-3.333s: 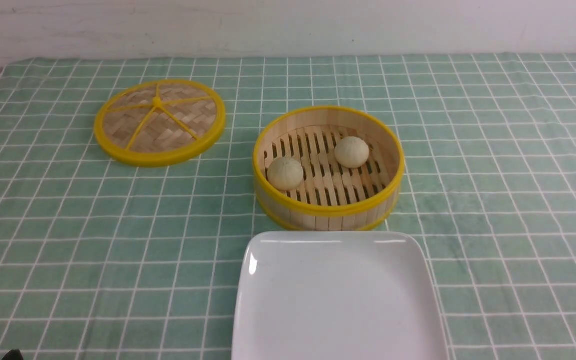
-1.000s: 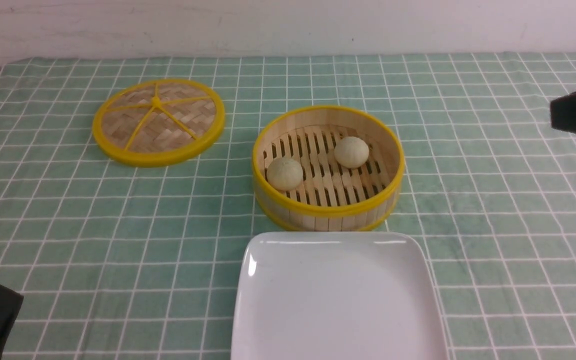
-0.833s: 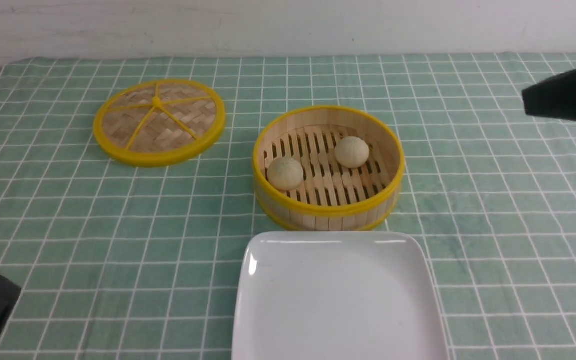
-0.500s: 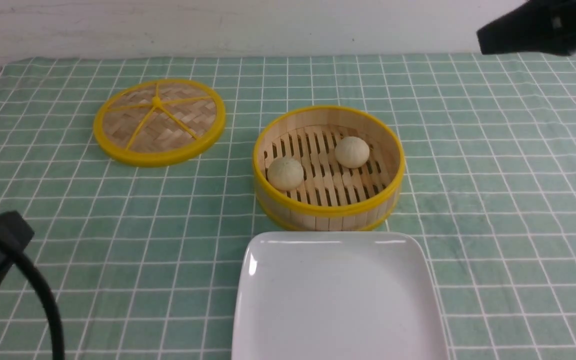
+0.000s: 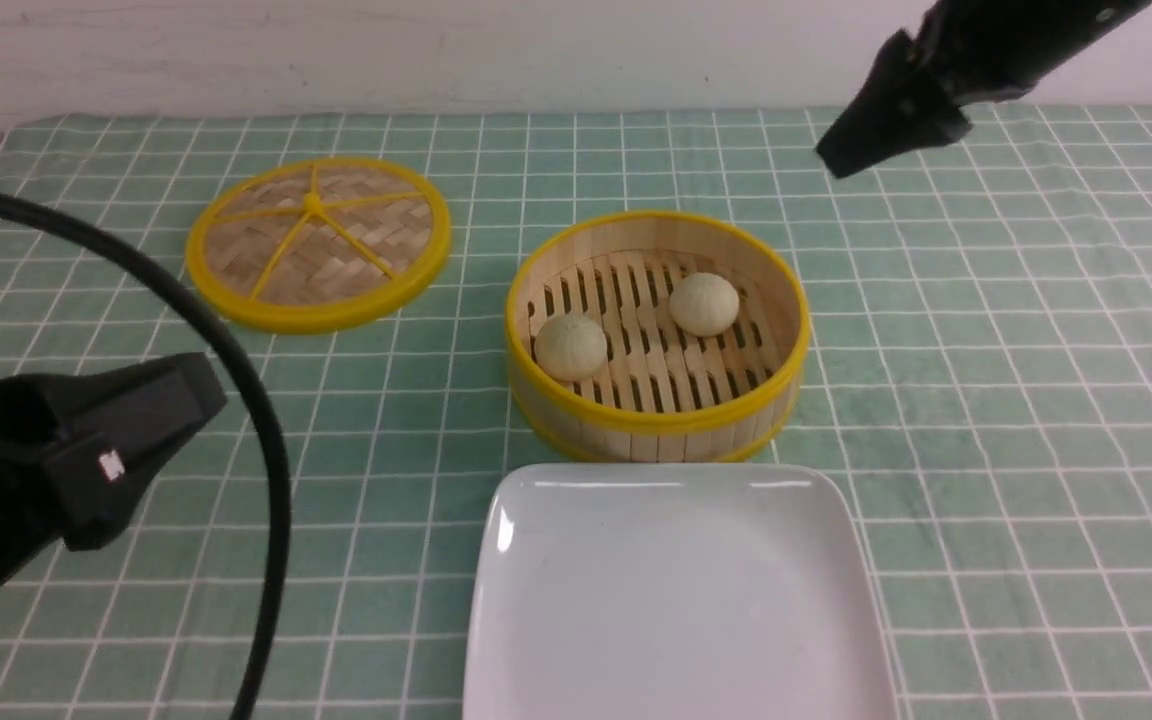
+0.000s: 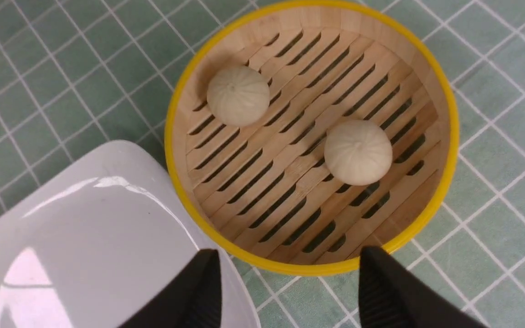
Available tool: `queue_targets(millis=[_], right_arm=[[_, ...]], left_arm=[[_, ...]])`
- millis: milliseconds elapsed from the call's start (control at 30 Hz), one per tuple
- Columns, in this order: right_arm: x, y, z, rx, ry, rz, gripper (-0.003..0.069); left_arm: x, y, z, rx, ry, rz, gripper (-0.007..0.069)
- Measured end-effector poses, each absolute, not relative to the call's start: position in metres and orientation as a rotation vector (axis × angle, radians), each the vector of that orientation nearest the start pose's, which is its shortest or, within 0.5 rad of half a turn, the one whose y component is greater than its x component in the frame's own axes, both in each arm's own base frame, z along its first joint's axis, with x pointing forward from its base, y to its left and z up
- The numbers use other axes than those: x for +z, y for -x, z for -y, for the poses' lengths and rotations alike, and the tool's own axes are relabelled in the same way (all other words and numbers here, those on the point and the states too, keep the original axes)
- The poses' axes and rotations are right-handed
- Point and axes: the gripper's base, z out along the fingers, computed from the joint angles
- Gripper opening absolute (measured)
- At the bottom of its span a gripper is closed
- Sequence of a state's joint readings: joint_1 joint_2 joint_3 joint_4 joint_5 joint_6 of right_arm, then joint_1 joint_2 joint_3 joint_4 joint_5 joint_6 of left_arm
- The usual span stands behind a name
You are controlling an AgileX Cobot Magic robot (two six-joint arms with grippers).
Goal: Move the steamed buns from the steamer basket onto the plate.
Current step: Use the right arm to grab the steamed stuffed bun that is closest to it
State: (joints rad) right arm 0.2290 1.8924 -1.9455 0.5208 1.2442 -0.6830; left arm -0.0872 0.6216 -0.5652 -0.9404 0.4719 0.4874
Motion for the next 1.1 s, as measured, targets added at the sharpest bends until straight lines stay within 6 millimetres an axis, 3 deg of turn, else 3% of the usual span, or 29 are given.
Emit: queue_targets(millis=[100,200,300,500,800,1100], right_arm=[[0.345,-0.398,-0.152,0.504,1.122,-2.333,0.0410],[0.315,-0.406,-0.180,0.393,1.250,-2.365,0.0410],[0.294,-0.417,-0.197,0.249,1.258,-2.378,0.0410],[0.265,-0.442,-0.206,0.150,1.198,-2.386,0.0412],[0.240,-0.469,-0.215,0.101,1.187,-2.353,0.0412],[0.222,-0.475,-0.216,0.079,1.214,-2.390,0.0409]], left_arm=[[0.329,-0.122,0.047,-0.703,-0.017,-1.842,0.0416],[0.332,-0.122,0.051,-0.735,-0.074,-1.814,0.0416],[0.332,-0.122,0.053,-0.752,-0.110,-1.813,0.0416],[0.332,-0.120,0.055,-0.764,-0.137,-1.819,0.0416],[0.332,-0.120,0.055,-0.766,-0.141,-1.821,0.0416],[0.331,-0.119,0.056,-0.772,-0.149,-1.826,0.0416]])
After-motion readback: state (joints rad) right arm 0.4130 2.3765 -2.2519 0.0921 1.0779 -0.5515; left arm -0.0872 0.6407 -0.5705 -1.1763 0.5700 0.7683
